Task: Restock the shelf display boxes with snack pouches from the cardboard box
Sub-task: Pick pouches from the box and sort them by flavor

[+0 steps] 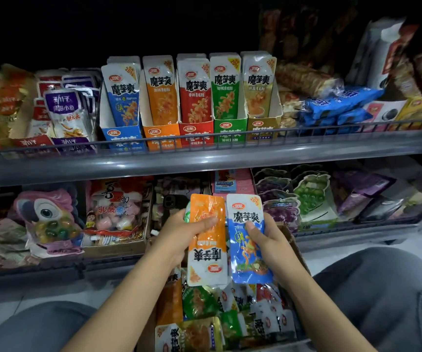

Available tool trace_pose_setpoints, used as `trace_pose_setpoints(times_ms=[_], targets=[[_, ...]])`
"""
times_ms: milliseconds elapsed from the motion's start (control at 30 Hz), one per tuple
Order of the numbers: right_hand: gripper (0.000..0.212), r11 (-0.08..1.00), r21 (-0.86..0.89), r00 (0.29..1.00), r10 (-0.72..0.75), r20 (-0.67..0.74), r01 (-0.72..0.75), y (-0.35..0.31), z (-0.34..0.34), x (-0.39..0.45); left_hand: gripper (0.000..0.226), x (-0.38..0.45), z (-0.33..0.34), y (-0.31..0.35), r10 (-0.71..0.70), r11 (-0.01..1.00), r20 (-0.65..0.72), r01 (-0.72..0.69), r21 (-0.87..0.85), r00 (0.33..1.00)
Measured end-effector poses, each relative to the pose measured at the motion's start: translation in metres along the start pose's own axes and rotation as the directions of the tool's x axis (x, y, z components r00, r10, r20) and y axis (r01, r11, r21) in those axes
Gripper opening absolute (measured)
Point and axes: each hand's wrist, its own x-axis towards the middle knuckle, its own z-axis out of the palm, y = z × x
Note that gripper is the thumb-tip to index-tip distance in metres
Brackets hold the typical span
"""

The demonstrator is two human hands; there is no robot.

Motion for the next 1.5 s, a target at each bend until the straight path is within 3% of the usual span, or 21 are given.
trace_pose_setpoints(times_ms=[133, 300, 533, 667, 800, 1067, 1200, 1367, 1500], targets=[[0.014, 0.982, -0.126, 0.987, -0.150, -0.054, 0.142, -0.021, 0.010, 0.009, 0.018, 0.004, 0.011, 0.012, 0.036, 0.999, 0.040, -0.035, -0.018, 0.999], [0.010, 0.969, -0.156, 0.981, -0.196, -0.008, 0.193, -0.048, 0.020, 0.025, 0.018, 0.010, 0.013, 0.034, 0.127, 0.991, 0.009, -0.127, 0.031, 0.992], [0.025, 0.992, -0.044, 0.980, -0.112, 0.163, 0.120, -0.108, 0.015, 0.062, 0.016, 0.015, -0.004, 0.080, 0.253, 0.966, -0.090, -0.246, 0.076, 0.963], [0.034, 0.968, -0.192, 0.971, -0.117, 0.209, 0.159, -0.146, 0.026, 0.084, 0.014, 0.021, -0.014, 0.094, 0.302, 0.953, -0.120, -0.301, 0.023, 0.946], [0.035, 0.929, -0.253, 0.957, -0.229, 0.176, 0.269, -0.183, 0.037, 0.104, 0.013, 0.026, -0.024, 0.104, 0.357, 0.926, -0.229, -0.376, -0.043, 0.905], [0.074, 0.822, -0.298, 0.874, -0.455, 0.170, 0.486, -0.237, 0.118, 0.150, 0.015, 0.029, -0.067, 0.113, 0.348, 0.905, -0.462, -0.421, -0.063, 0.816], [0.072, 0.799, -0.310, 0.855, -0.505, 0.118, 0.515, -0.249, 0.174, 0.176, 0.013, 0.025, -0.087, 0.115, 0.293, 0.913, -0.484, -0.391, -0.113, 0.824], [0.062, 0.783, -0.434, 0.883, -0.465, 0.069, 0.446, -0.252, 0.216, 0.192, 0.010, 0.022, -0.106, 0.115, 0.262, 0.913, -0.490, -0.379, -0.154, 0.831], [0.067, 0.709, -0.512, 0.861, -0.490, 0.138, 0.485, -0.235, 0.227, 0.205, 0.008, 0.016, -0.113, 0.113, 0.240, 0.911, -0.483, -0.368, -0.189, 0.842]])
